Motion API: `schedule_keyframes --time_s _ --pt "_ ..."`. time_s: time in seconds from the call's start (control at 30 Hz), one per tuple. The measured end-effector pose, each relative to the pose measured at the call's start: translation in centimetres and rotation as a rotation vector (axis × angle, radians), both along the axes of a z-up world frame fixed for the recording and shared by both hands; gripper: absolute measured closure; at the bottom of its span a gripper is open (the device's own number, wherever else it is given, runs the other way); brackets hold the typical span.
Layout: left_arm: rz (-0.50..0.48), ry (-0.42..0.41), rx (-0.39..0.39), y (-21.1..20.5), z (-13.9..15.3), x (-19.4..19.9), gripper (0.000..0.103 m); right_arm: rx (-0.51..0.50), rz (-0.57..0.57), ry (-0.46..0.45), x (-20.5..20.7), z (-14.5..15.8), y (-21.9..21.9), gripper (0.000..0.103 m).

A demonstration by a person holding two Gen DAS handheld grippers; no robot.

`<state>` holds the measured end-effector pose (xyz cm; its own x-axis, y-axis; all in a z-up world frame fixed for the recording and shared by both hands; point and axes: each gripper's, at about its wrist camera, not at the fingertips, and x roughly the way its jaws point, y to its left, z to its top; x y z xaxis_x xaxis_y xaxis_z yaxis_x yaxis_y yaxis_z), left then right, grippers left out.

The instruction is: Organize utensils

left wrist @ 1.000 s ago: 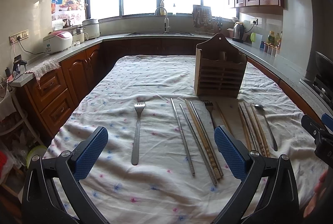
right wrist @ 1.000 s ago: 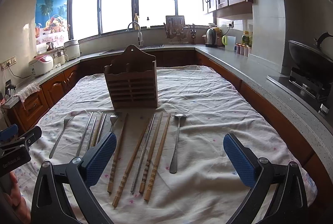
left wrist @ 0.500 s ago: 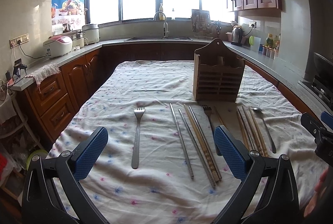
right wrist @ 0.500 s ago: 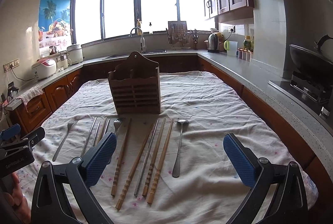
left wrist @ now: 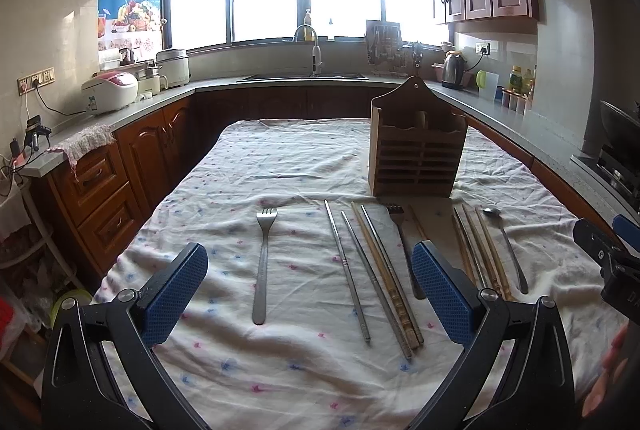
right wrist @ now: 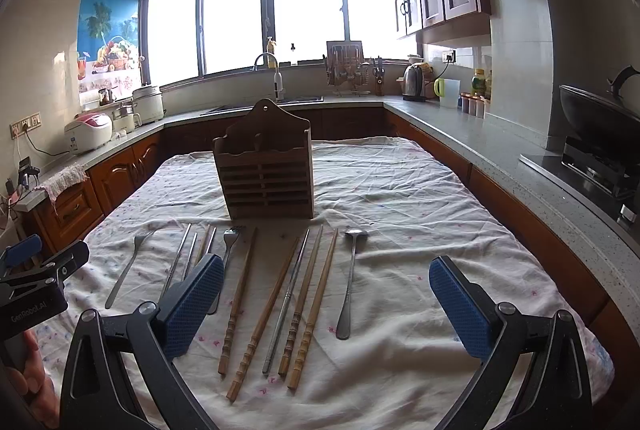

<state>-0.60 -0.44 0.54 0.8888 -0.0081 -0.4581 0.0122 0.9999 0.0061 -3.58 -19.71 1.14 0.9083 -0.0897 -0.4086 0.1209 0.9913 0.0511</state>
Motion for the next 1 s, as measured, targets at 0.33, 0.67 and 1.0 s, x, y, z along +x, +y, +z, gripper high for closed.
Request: schedule_keyframes --time_s 0.33,0.67,1.0 --pt "0.0 0.0 0.002 0.0 0.0 0.0 0.0 0.0 0.0 -0.001 0.0 0.0 0.0 0.0" --pt "0.001 0.026 -0.003 0.1 -0.1 0.5 0.0 0.001 -0.002 0.004 0.0 0.0 0.0 0.0" --pt "-0.008 0.125 -0.022 0.4 -1.2 3.4 0.0 0.052 0.03 0.063 1.6 -0.4 -0.9 0.0"
